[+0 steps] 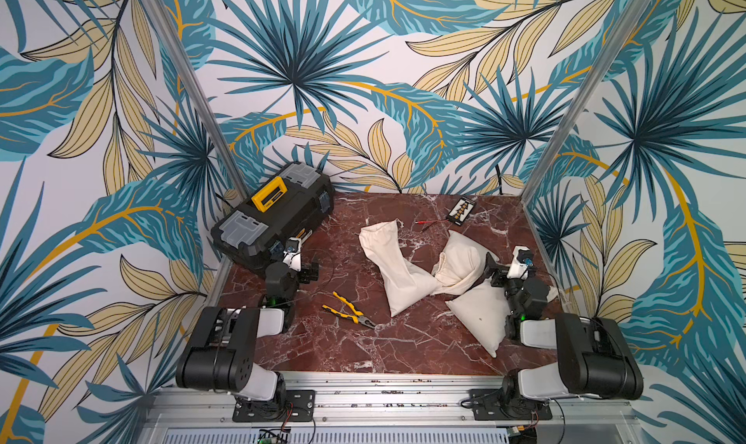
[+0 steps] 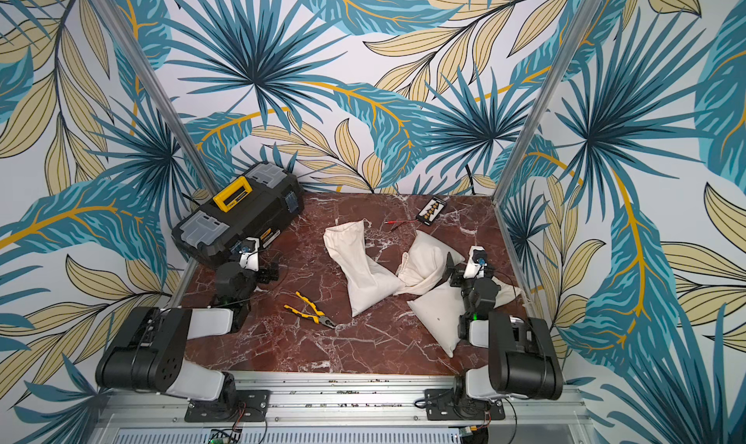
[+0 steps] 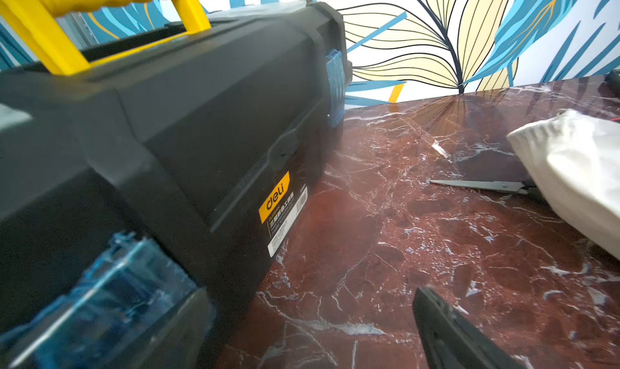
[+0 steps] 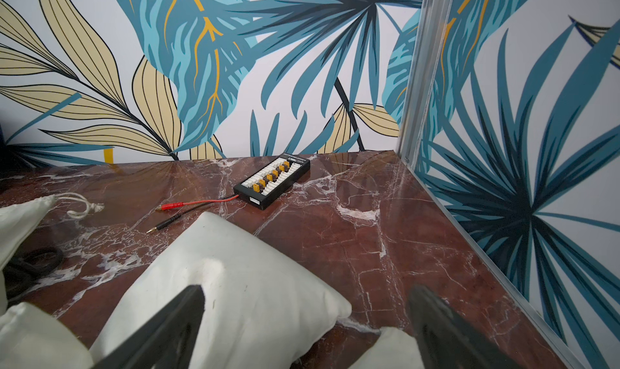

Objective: Close the soil bag
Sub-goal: Pick up the soil bag from the center of the board.

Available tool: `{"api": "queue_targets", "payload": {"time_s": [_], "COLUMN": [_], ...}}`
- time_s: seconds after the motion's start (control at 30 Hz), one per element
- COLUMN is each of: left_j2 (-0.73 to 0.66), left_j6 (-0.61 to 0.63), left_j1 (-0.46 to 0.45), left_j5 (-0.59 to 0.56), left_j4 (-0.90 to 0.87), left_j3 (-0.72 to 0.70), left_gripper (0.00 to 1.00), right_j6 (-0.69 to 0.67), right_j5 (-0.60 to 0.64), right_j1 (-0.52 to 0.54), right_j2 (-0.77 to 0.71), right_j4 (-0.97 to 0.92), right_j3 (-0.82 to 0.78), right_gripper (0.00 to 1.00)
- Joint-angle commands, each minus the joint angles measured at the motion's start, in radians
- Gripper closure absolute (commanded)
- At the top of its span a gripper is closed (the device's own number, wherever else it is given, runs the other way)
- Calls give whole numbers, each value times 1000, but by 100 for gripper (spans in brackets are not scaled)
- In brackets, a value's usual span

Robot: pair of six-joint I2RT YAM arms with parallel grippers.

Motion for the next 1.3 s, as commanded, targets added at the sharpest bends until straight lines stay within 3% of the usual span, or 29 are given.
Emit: {"api": "queue_targets", "payload": {"time_s": [0.0,0.07,0.17,0.3,0.37,0.47,0.63,0.73,0.87,0.9,0.93,1.0,1.1,1.27], "left_j2": [-159,-265,-388,-428,-373,-179,131,307,481,503,520,529,489,331], "left_j6": [10,-22,-137,-285,-328,-388,-467,-438,-410,-409,-401,-381,-323,-161], "left_j1": [-33,-71,-129,-232,-299,-370,-369,-365,-348,-344,-338,-328,-313,-323], "left_j5": [-1,-8,21,61,56,66,103,90,122,134,150,169,232,308], "left_j4": [-222,-371,-459,-533,-545,-563,-492,-581,-695,-696,-696,-711,-717,-802], "left_j3": [33,75,100,140,179,290,471,635,818,837,849,873,885,907], "left_gripper": [0,0,0,0,0,0,0,3,21,29,40,72,99,100], "right_j6": [42,83,140,172,177,198,190,181,180,177,174,162,148,130], "right_j5": [19,19,6,-33,-36,-30,-58,-55,-61,-61,-61,-56,-59,-86], "right_j1": [6,12,29,69,107,170,243,278,304,308,311,318,325,332], "right_j2": [-117,-179,-249,-300,-316,-307,-238,-207,-173,-165,-160,-154,-150,-135], "right_j4": [-222,-346,-490,-656,-669,-655,-666,-663,-656,-664,-674,-688,-686,-693], "right_j3": [59,95,137,213,224,241,290,303,317,324,331,343,351,388], "right_gripper": [1,1,1,1,1,1,1,1,1,1,1,1,1,1]}}
